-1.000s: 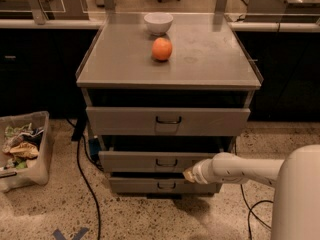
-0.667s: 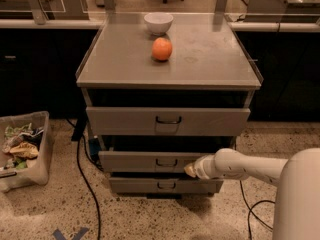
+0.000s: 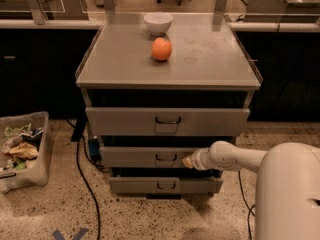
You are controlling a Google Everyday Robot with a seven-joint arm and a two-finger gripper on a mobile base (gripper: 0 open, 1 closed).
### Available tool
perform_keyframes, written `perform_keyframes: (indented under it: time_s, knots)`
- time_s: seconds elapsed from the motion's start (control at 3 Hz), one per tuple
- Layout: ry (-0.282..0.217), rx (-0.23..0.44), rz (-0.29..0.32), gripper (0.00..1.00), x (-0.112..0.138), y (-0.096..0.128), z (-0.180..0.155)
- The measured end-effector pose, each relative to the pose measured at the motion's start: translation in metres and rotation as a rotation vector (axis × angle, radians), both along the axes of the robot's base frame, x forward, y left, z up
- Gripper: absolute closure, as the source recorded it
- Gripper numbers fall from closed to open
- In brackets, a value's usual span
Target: Close middle drawer
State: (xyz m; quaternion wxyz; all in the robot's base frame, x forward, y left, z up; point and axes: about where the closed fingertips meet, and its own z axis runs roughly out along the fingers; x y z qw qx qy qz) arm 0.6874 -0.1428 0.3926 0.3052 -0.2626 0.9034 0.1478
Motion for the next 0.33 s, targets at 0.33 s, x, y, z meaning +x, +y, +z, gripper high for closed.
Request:
perform_keyframes:
  time_s: [0.33]
  knots:
    - [0.0,0.0,0.0,1.0,0.0,0.0,0.0]
